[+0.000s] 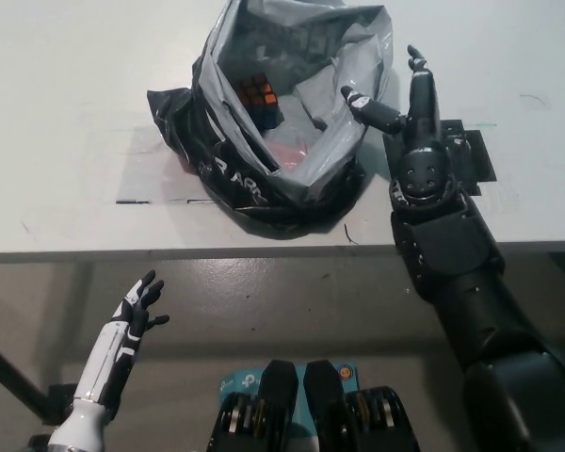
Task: Use the right hand to pick up a rubix's cube and place it into a plastic bag and lift the bag
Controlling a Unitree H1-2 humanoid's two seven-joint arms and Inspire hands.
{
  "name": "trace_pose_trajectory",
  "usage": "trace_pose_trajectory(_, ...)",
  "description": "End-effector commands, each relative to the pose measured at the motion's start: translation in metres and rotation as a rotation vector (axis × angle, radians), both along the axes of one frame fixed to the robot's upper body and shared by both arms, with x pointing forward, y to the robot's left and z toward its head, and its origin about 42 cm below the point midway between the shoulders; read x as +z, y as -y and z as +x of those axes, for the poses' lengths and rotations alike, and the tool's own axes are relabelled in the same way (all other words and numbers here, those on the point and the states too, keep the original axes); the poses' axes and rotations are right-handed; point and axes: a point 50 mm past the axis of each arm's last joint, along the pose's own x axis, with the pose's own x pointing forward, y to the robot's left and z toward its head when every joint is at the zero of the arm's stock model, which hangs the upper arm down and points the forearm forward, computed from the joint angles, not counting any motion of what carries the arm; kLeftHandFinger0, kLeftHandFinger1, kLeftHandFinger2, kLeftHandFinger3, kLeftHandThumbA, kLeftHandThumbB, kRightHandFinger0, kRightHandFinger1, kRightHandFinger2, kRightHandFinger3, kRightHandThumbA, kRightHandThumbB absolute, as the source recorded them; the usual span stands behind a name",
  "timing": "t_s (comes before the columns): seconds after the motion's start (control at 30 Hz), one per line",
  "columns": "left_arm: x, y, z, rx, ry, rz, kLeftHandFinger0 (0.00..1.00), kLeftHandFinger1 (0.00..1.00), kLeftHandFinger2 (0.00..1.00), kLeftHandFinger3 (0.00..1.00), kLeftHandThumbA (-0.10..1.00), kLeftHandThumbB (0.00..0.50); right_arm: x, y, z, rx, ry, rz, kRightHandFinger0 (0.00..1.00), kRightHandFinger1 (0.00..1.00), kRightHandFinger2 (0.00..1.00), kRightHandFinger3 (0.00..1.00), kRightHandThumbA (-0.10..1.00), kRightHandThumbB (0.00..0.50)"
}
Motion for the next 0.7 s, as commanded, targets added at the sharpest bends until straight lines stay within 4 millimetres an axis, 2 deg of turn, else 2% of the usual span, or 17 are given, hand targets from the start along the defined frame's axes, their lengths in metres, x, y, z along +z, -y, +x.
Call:
trace_pose_trajectory(0.0,0.010,-0.003,0.000,0.005,0.054,0.010,0.86,1.00,1.00,1.00,1.00,0.176,0.032,-0.012,0.013,0.090,0.029,0.217,1.00,1.00,1.00,1.00,0.84,0.351)
trace_pose_trajectory(0.1,0.010,-0.003,0.000,0.002,0.058,0.007,0.86,1.00,1.00,1.00,1.00,0.171,0.028,-0.013,0.015,0.130,-0.011,0.341,1.00,1.00,1.00,1.00,0.86,0.329)
trace_pose_trajectory(0.17,0.010,-0.002,0.000,0.003,0.059,0.008,0.86,1.00,1.00,1.00,1.00,0.171,0.027,-0.013,0.016,0.146,-0.035,0.391,1.00,1.00,1.00,1.00,0.88,0.339)
trace_pose_trajectory(0.3,0.010,-0.003,0.000,0.004,0.058,0.008,0.85,1.00,1.00,1.00,1.00,0.168,0.023,-0.016,0.018,0.177,-0.071,0.389,1.00,1.00,1.00,1.00,0.99,0.323)
trace_pose_trajectory(0.47,0.010,-0.003,-0.001,0.001,0.058,0.005,0.84,1.00,1.00,1.00,1.00,0.166,0.017,-0.018,0.018,0.191,-0.104,0.438,1.00,1.00,1.00,1.00,0.98,0.314)
trace_pose_trajectory(0.53,0.009,-0.003,-0.001,-0.001,0.061,0.008,0.85,1.00,1.00,1.00,1.00,0.159,0.017,-0.019,0.018,0.193,-0.109,0.447,1.00,1.00,1.00,1.00,0.98,0.316)
trace_pose_trajectory(0.67,0.009,-0.003,0.000,-0.001,0.054,0.011,0.86,1.00,1.00,1.00,1.00,0.179,0.019,-0.019,0.020,0.210,-0.130,0.600,1.00,1.00,1.00,1.00,0.93,0.371)
